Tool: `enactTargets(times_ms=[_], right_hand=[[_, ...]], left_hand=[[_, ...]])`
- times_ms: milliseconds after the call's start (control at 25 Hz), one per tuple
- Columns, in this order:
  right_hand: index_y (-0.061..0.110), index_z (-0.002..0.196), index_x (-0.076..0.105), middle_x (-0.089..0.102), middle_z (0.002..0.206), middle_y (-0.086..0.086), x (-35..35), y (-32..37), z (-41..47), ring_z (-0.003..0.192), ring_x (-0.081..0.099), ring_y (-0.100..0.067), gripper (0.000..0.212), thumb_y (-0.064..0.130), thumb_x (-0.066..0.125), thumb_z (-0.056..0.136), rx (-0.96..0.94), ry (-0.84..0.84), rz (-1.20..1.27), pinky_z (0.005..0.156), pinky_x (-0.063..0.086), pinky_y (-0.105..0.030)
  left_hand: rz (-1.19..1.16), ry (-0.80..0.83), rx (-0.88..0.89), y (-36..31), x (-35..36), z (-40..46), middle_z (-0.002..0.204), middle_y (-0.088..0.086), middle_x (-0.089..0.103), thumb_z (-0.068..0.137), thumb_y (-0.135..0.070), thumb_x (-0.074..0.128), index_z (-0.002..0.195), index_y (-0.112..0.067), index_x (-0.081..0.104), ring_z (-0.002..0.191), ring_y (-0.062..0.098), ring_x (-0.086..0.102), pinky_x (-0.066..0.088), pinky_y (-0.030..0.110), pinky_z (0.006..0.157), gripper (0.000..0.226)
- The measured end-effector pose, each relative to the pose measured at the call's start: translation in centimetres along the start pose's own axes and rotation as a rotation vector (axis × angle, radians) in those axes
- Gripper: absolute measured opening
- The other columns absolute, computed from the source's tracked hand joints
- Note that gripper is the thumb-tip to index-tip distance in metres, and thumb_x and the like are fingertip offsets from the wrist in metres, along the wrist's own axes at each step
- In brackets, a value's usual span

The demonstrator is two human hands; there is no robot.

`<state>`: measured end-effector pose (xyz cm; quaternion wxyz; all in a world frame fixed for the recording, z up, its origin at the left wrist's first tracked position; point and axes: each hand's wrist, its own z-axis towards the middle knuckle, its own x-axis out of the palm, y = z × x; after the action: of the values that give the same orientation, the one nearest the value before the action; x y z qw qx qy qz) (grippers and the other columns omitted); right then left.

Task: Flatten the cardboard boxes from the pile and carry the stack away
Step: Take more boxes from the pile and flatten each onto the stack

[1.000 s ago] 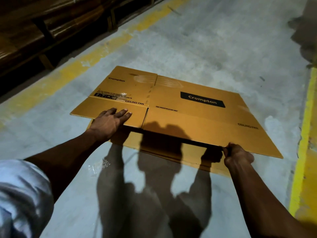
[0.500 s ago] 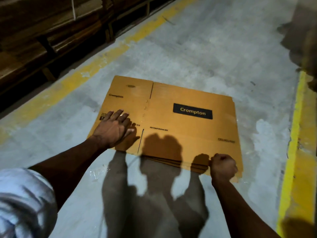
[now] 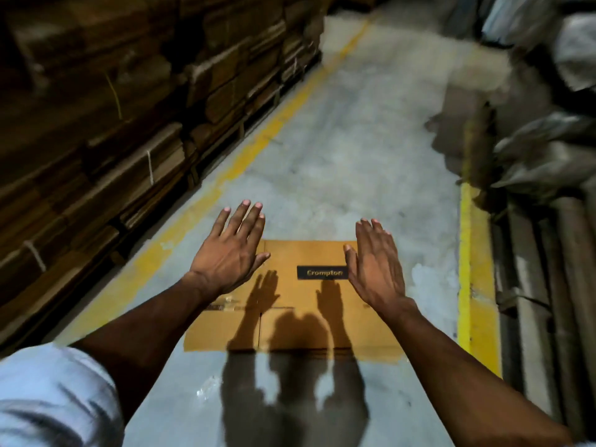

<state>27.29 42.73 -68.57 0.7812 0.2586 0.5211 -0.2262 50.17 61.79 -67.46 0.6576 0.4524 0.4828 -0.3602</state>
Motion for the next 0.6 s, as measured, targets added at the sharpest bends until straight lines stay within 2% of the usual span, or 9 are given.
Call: enactTargets(times_ms=[160,280,400,600], right_hand=[[0.0,0.14,0.052,0.05,0.148,-0.018,-15.5,0.4,4.2,0.143,0.04,-0.035,0.062,0.041,0.027,0.1,0.027,-0.085,-0.046,0.119,0.028,-0.05],[0.0,0.136,0.056,0.053,0.145,-0.019,-29.0,-0.3,6.6,0.141,0.043,-0.036,0.057,0.04,0.035,0.1,0.028,-0.282,-0.119,0.117,0.031,-0.053],[0.001,0.133,0.057,0.055,0.142,-0.019,-40.5,-1.7,8.2,0.138,0.047,-0.036,0.051,0.037,0.044,0.099,0.057,-0.454,-0.206,0.114,0.035,-0.055],[0.005,0.132,0.059,0.059,0.138,-0.015,-60.0,-7.7,6.4,0.133,0.051,-0.032,0.055,0.043,0.04,0.097,0.235,-0.662,-0.364,0.116,0.033,-0.051]], left_hand=[[0.027,-0.117,0.073,1.7,-14.8,4.4,0.165,0.018,0.017,0.099,-0.058,0.014,0.154,-0.002,0.03,0.154,0.036,0.008,0.014,0.056,0.122,0.08],[0.009,-0.24,0.148,1.4,-26.8,7.7,0.164,0.017,0.021,0.098,-0.058,0.013,0.152,-0.004,0.035,0.153,0.037,0.013,0.016,0.057,0.121,0.08],[-0.03,-0.332,0.229,-0.2,-37.3,11.0,0.163,0.017,0.025,0.097,-0.059,0.017,0.149,-0.004,0.041,0.151,0.037,0.021,0.022,0.059,0.119,0.079],[-0.091,-0.569,0.406,-7.5,-55.2,17.5,0.157,0.018,0.038,0.095,-0.058,0.021,0.144,-0.004,0.049,0.145,0.038,0.035,0.03,0.059,0.115,0.078]])
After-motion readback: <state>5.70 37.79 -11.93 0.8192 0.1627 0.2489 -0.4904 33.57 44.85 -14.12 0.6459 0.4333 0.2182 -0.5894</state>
